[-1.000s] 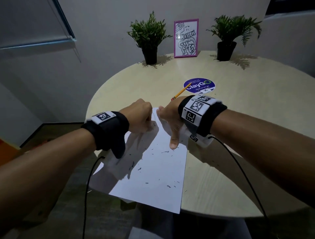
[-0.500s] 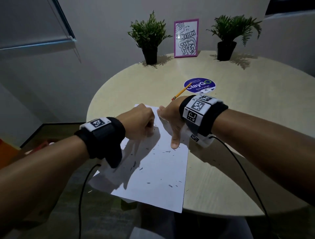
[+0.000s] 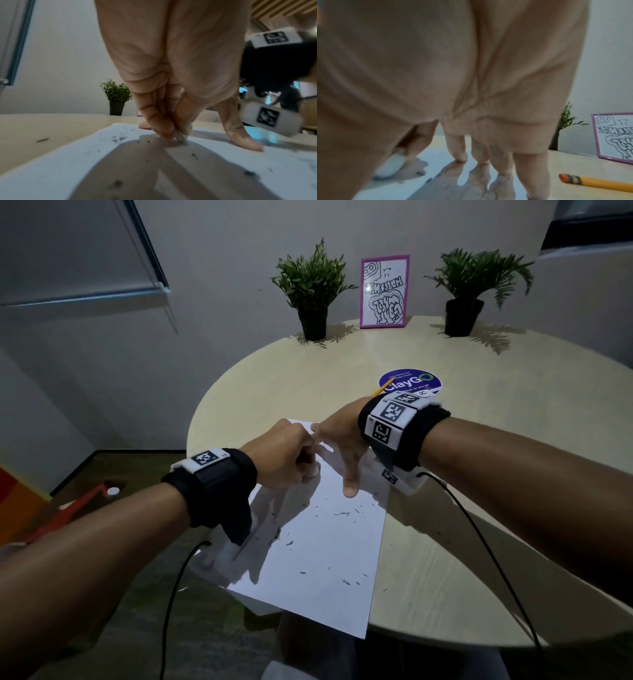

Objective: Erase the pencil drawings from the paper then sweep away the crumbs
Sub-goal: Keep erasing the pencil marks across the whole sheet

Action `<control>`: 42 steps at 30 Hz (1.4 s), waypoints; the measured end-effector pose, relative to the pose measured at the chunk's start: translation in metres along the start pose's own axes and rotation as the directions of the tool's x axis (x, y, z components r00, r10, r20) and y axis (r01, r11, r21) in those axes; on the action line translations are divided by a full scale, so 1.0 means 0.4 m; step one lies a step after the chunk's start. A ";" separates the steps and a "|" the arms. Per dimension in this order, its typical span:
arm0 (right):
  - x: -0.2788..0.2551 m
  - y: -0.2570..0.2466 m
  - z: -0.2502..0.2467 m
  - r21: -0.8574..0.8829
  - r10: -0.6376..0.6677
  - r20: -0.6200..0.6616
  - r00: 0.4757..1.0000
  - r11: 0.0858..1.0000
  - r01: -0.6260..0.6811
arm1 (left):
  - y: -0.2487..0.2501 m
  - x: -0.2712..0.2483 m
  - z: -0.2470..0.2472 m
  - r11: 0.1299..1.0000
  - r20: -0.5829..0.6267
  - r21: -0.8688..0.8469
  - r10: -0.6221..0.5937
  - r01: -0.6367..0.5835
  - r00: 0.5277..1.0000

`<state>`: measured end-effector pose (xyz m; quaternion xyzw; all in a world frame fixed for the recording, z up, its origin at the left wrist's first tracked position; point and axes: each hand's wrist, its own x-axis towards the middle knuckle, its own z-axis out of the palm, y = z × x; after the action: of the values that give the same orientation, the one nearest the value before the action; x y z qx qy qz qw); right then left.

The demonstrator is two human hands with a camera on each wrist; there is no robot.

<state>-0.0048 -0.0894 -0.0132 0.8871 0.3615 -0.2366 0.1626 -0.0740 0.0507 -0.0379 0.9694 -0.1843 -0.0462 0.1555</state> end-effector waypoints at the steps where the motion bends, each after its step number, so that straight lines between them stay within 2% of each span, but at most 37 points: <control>1: 0.009 -0.001 0.003 -0.008 0.003 0.019 1.000 1.000 -0.003 | -0.009 0.005 -0.008 1.000 -0.020 0.021 -0.019 0.019 1.000; 4: 0.015 -0.005 -0.002 -0.038 0.034 0.038 0.999 0.999 -0.033 | -0.043 0.043 -0.032 0.988 -0.113 0.030 -0.146 0.150 0.983; 6: 0.012 -0.010 -0.004 -0.072 0.059 0.036 0.998 0.996 -0.056 | -0.051 0.065 -0.033 0.984 -0.117 0.039 -0.168 0.174 0.979; 9: 0.011 -0.003 0.000 -0.063 0.055 0.017 0.998 0.997 -0.054 | -0.047 0.072 -0.018 0.986 -0.064 0.102 -0.122 0.128 0.990; 12: -0.005 0.002 0.000 -0.029 0.041 0.021 0.999 0.999 -0.040 | -0.042 0.048 -0.011 0.995 -0.033 0.097 -0.011 0.015 0.999; 15: -0.009 0.001 -0.003 -0.019 0.051 0.032 0.998 0.999 -0.050 | -0.013 0.010 -0.013 0.991 0.079 0.094 0.089 -0.096 0.993; 17: -0.009 0.001 -0.002 -0.011 0.051 0.033 0.998 0.999 -0.051 | -0.014 0.019 -0.020 0.989 0.100 0.120 0.072 -0.084 0.992; 20: -0.015 -0.003 -0.006 -0.023 0.053 0.023 0.998 0.998 -0.053 | -0.036 0.073 -0.048 0.981 -0.030 0.186 -0.055 0.060 0.998; 22: -0.014 -0.002 -0.005 -0.018 0.056 0.022 0.998 0.998 -0.056 | -0.047 0.103 -0.055 0.980 -0.060 0.158 -0.116 0.124 0.991; 24: -0.012 -0.001 -0.002 -0.008 0.062 0.008 0.998 0.998 -0.062 | -0.041 0.109 -0.042 0.980 -0.025 0.160 -0.118 0.121 0.993; 30: -0.009 0.002 0.000 0.034 0.062 0.004 0.998 0.997 -0.062 | -0.003 0.045 -0.016 0.990 0.120 0.132 0.025 -0.041 0.992; 32: -0.008 0.003 0.001 0.029 0.058 0.003 0.998 0.998 -0.059 | -0.002 0.042 -0.024 0.990 0.156 0.140 0.005 -0.027 0.988; 37: -0.002 -0.003 0.000 -0.022 0.057 -0.011 0.998 0.998 -0.058 | -0.038 0.114 -0.057 0.968 -0.012 0.172 -0.186 0.185 0.982; 39: -0.003 0.001 0.002 -0.002 0.068 -0.039 0.997 0.998 -0.068 | -0.021 0.114 -0.047 0.965 0.010 0.205 -0.166 0.160 0.986; 42: -0.010 0.006 0.006 0.050 0.051 -0.040 0.998 0.998 -0.049 | 0.013 0.082 -0.030 0.975 0.039 0.218 -0.055 0.046 0.998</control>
<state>-0.0064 -0.0944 -0.0128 0.9044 0.3364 -0.2227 0.1392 -0.0435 0.0373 -0.0261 0.9837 -0.1670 -0.0512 0.0434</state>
